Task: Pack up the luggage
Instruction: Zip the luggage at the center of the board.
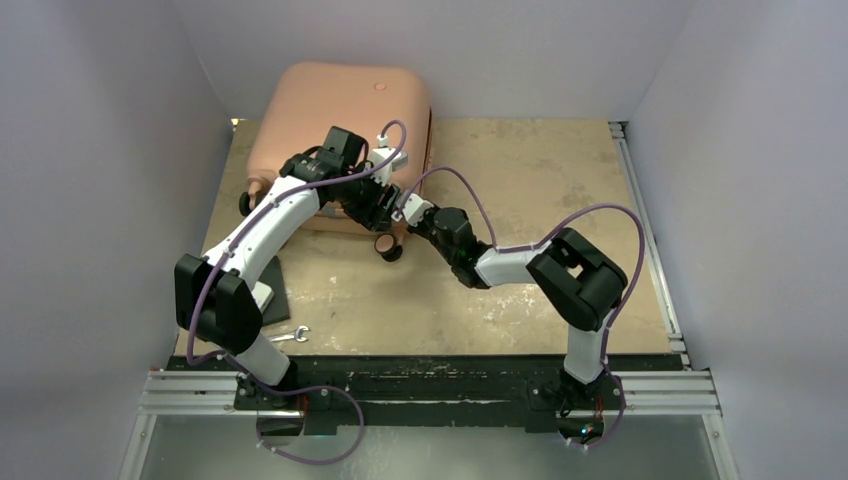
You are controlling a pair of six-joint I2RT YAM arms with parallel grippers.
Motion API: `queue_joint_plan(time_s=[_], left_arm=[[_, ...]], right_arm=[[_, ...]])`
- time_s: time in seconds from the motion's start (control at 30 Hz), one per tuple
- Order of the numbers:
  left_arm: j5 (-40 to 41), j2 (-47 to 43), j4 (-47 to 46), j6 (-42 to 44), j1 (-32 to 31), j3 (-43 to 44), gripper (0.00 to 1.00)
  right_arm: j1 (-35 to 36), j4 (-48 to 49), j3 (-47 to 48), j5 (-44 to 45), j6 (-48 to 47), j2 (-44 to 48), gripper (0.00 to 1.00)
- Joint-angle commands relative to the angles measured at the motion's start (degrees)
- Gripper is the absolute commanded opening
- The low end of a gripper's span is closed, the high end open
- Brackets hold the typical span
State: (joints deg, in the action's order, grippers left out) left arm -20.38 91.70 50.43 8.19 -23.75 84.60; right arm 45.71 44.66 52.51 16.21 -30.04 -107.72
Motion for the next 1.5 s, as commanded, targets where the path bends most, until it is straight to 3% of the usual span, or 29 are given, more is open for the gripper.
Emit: queue_joint_plan(time_s=[0.0, 0.17, 0.23, 0.27, 0.3, 0.37, 0.7, 1.17, 1.27, 1.47], left_arm=[[-5.63, -6.62, -1.76, -0.98, 0.10, 1.46, 0.00], [-5.63, -7.02, -1.67, -0.89, 0.10, 1.27, 0.00], [-5.52, -7.15, -1.58, -0.85, 0.10, 1.27, 0.00], [-5.50, -7.31, -1.56, -0.81, 0.10, 1.25, 0.00], [-5.46, -7.51, -1.52, -0.80, 0.10, 1.18, 0.00], [-5.37, -7.87, -1.63, -0.73, 0.15, 1.11, 0.00], [-5.60, -8.81, -1.92, -0.80, 0.51, 0.63, 0.00], [-6.30, -8.82, -2.05, -0.73, 0.54, 0.56, 0.00], [-6.94, -8.98, -1.62, -0.05, 0.54, 0.74, 0.00], [-8.52, -9.59, 0.85, 2.11, 0.54, 1.33, 0.00]], right_arm=[[0.34, 2.85, 2.43, -2.62, -0.47, 1.19, 0.00], [0.26, 2.23, 0.67, -4.05, -1.47, 3.50, 0.02], [0.14, 2.80, -0.95, -4.51, -2.23, 4.41, 0.38], [-0.08, 4.06, -2.21, -4.87, -2.68, 4.91, 0.50], [-0.28, 6.44, -3.85, -5.25, -3.26, 5.23, 0.59], [-0.44, 11.51, -6.85, -5.00, -4.65, 5.53, 0.66], [-0.43, 16.44, -6.74, -2.58, -2.29, 2.03, 0.67], [-0.34, 6.23, -3.16, -11.43, 1.48, 2.93, 0.63], [-0.36, 3.75, -0.24, -12.47, 4.21, 1.27, 0.57], [-0.58, 0.69, 3.46, -15.60, 5.22, -0.09, 0.28]])
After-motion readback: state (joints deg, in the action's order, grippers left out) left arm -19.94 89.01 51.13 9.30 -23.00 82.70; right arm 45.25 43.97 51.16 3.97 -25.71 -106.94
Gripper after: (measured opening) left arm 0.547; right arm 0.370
